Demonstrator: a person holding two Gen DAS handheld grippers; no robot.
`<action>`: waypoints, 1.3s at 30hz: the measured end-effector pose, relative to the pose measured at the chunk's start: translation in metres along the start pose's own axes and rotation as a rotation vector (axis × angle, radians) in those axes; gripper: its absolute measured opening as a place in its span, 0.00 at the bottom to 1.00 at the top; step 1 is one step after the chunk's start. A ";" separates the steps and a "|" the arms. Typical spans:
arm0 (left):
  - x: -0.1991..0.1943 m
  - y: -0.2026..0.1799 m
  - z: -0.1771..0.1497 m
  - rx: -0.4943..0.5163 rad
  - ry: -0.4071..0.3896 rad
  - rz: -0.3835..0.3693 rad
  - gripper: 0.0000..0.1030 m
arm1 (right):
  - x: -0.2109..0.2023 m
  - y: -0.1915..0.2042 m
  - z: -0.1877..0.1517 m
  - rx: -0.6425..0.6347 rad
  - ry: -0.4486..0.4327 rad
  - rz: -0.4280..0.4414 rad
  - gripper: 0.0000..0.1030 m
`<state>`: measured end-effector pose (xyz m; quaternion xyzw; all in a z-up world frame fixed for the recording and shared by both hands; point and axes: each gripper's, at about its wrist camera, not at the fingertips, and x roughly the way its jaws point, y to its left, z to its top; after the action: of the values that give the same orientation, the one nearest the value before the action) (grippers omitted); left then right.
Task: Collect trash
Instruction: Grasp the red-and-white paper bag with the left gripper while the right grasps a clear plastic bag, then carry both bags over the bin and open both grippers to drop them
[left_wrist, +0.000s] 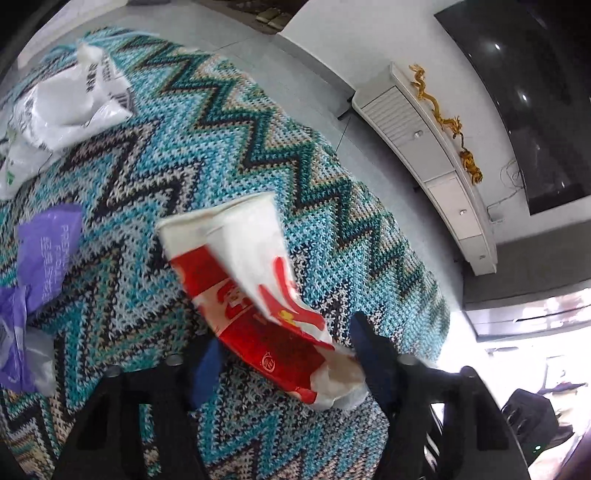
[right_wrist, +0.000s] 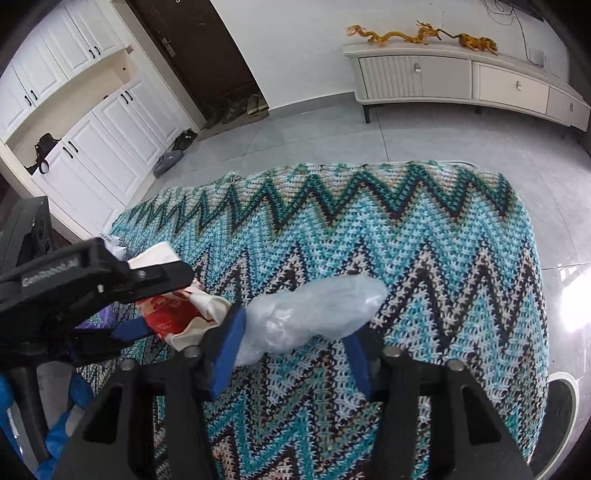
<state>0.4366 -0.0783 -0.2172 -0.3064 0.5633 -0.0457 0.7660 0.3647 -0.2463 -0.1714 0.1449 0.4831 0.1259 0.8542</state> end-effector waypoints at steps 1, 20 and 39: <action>0.003 -0.002 0.001 0.006 -0.002 0.004 0.47 | -0.001 -0.001 -0.001 0.001 -0.005 0.006 0.38; -0.062 0.007 -0.022 0.146 -0.012 -0.161 0.26 | -0.095 0.012 -0.051 -0.115 -0.101 -0.010 0.32; -0.075 -0.135 -0.169 0.547 0.157 -0.235 0.26 | -0.238 -0.146 -0.136 0.016 -0.155 -0.339 0.32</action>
<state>0.2966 -0.2266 -0.1145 -0.1475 0.5485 -0.3073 0.7635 0.1389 -0.4490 -0.1045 0.0777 0.4344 -0.0351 0.8967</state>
